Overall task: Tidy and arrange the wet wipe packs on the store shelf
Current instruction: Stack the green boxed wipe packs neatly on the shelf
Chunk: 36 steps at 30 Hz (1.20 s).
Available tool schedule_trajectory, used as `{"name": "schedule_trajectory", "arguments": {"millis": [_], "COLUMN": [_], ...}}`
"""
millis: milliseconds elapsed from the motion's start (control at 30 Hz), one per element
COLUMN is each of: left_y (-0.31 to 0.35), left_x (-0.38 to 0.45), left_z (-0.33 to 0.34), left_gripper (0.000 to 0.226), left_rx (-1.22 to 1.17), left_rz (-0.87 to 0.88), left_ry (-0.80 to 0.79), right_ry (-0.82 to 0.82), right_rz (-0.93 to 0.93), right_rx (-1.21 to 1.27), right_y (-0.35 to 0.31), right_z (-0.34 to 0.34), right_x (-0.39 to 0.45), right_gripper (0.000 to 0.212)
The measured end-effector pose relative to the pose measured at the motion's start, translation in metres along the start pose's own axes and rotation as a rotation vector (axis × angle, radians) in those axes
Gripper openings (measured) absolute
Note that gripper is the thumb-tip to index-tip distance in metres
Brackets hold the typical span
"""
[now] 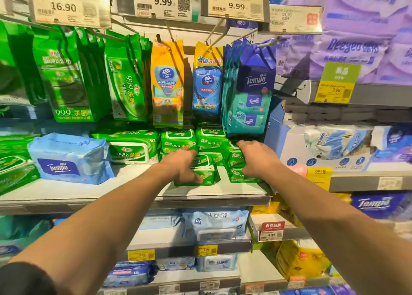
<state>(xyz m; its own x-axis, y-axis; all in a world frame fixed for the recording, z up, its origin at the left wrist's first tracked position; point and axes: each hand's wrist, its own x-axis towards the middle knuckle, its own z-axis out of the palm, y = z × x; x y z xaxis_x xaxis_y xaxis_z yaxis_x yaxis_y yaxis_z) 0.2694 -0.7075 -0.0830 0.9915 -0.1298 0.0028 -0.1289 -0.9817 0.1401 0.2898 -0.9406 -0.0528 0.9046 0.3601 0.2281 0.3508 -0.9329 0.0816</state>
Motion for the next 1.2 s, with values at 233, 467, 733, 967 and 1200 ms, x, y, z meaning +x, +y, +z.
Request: {"name": "schedule_trajectory", "arguments": {"millis": [233, 467, 733, 967, 1200], "left_y": [0.026, 0.034, 0.019, -0.031, -0.093], "left_x": [0.012, 0.013, 0.004, -0.012, -0.057], "left_z": [0.008, 0.012, 0.015, 0.005, -0.014], "left_gripper": [0.098, 0.1, 0.103, 0.089, 0.069], "left_rx": [-0.096, -0.24, -0.345, -0.263, -0.174], "left_rz": [0.005, -0.054, -0.027, -0.005, 0.005], "left_ry": [0.073, 0.183, 0.219, 0.213, 0.229], "right_ry": [0.038, 0.045, 0.053, 0.003, -0.011], "right_rz": [-0.02, 0.015, 0.01, 0.049, 0.072], "right_rx": [-0.029, 0.014, -0.044, -0.012, -0.076], "right_y": [-0.002, -0.003, -0.008, -0.011, -0.009], "right_z": [0.003, 0.009, 0.008, 0.006, 0.009], "right_x": [-0.003, -0.004, -0.003, -0.005, -0.014], "right_gripper": [0.045, 0.047, 0.052, 0.056, 0.073]}}
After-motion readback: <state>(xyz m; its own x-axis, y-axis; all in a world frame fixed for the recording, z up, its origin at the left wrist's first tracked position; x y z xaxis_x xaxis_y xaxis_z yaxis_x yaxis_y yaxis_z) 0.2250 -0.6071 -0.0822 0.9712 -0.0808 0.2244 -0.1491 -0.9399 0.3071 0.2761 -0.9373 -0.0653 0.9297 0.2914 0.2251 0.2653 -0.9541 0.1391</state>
